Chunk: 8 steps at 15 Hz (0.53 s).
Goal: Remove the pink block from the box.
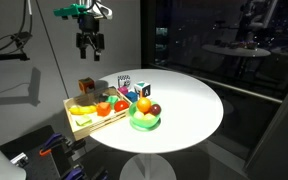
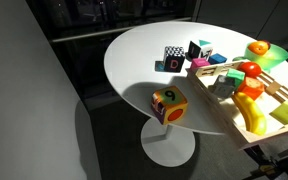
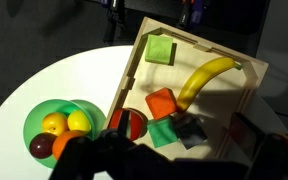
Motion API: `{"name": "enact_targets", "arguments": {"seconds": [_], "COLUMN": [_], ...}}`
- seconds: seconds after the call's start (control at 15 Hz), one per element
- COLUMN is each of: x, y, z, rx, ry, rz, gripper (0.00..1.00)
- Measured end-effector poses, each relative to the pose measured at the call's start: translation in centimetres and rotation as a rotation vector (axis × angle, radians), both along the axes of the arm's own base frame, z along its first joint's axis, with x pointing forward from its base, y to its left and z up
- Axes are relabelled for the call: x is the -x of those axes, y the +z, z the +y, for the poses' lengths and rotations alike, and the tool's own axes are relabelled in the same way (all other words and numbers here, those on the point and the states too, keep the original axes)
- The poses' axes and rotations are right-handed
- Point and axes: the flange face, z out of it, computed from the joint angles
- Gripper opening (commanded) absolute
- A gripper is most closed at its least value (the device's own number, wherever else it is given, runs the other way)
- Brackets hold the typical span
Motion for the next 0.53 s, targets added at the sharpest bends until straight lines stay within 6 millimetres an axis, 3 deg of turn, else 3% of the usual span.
{"name": "enact_targets", "arguments": {"seconds": [0.53], "x": [3.3], "y": [2.6], "z": [-0.8], "rx": [-0.011], "ry": [0.005], "rz": [-0.080], "gripper": [1.00]}}
